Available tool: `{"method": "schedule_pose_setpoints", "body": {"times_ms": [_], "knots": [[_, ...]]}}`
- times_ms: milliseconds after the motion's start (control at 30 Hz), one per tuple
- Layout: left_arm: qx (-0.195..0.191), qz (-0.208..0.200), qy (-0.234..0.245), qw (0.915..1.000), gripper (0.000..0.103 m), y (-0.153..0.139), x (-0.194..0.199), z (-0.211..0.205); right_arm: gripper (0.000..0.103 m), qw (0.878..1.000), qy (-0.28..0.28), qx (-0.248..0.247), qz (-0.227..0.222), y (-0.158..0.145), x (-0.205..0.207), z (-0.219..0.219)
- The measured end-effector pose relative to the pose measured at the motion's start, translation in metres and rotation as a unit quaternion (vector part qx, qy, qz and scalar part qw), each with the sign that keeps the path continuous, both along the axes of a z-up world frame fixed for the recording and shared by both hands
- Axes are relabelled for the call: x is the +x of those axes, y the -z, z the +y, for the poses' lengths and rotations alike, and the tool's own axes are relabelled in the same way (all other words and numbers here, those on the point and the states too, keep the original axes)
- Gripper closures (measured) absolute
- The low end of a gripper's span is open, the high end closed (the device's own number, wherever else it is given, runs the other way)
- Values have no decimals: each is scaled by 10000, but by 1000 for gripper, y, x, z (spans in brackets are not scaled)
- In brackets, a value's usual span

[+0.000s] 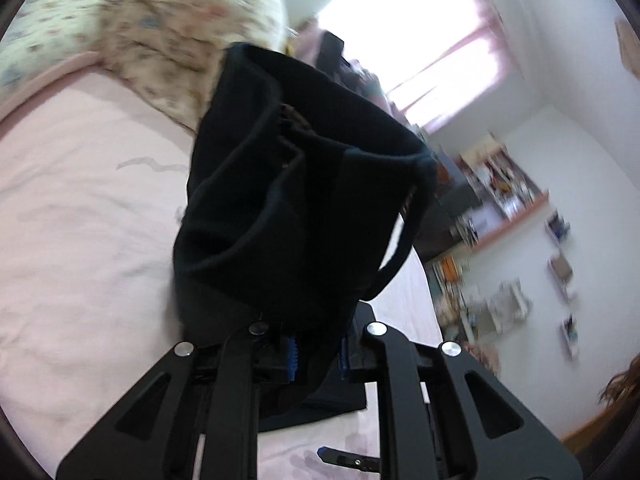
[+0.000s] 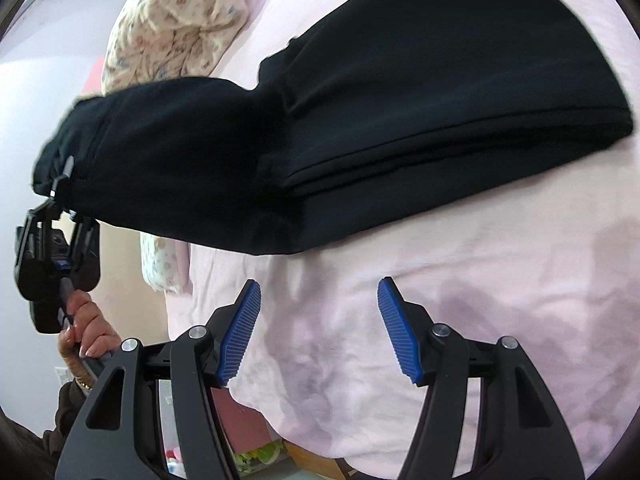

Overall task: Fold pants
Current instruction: 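Lift the trouser end with the left tool and fold it over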

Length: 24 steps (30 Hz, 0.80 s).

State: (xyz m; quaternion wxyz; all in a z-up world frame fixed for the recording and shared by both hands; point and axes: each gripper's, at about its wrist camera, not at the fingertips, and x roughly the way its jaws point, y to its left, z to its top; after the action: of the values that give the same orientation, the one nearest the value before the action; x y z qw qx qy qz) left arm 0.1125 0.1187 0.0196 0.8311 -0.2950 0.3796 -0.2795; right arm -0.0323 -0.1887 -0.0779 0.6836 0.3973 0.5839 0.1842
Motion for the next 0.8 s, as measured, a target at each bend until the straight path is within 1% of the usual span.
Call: {"method": "schedule_pose_setpoints", "body": {"times_ms": [133,267,367,467,533,567,600,667,700,733,800], "knots": [[56,182,495,9986,89,8,5,-56,40,9996,273,17,50,3,-9,-28],[159,386,817,9958,89,20,8,-103,39,9986,522,0,99,7,-21,-53],[351,499,1086,9922,89,31,10,-141,39,9971,744,-7,175,13,-31,-74],[589,592,1321,9877,88,40,9,-170,39,9954,924,-16,254,17,-38,-90],[838,648,1530,9825,88,49,7,-194,39,9944,1014,-46,285,20,-43,-100],[1061,679,1669,9779,88,54,6,-210,39,9940,1053,-62,298,21,-45,-104],[1197,713,1746,9747,88,59,4,-218,39,9934,1101,-86,316,22,-48,-109],[1451,872,1912,9668,87,70,1,-239,39,9924,1174,-107,344,24,-51,-117],[1629,988,1995,9612,87,80,-2,-252,39,9920,1209,-115,354,25,-53,-120],[1781,1023,2048,9570,87,86,-4,-262,39,9913,1260,-128,359,25,-53,-123],[1972,1060,2067,9524,87,93,-4,-273,39,9902,1342,-160,352,26,-56,-132]]}}
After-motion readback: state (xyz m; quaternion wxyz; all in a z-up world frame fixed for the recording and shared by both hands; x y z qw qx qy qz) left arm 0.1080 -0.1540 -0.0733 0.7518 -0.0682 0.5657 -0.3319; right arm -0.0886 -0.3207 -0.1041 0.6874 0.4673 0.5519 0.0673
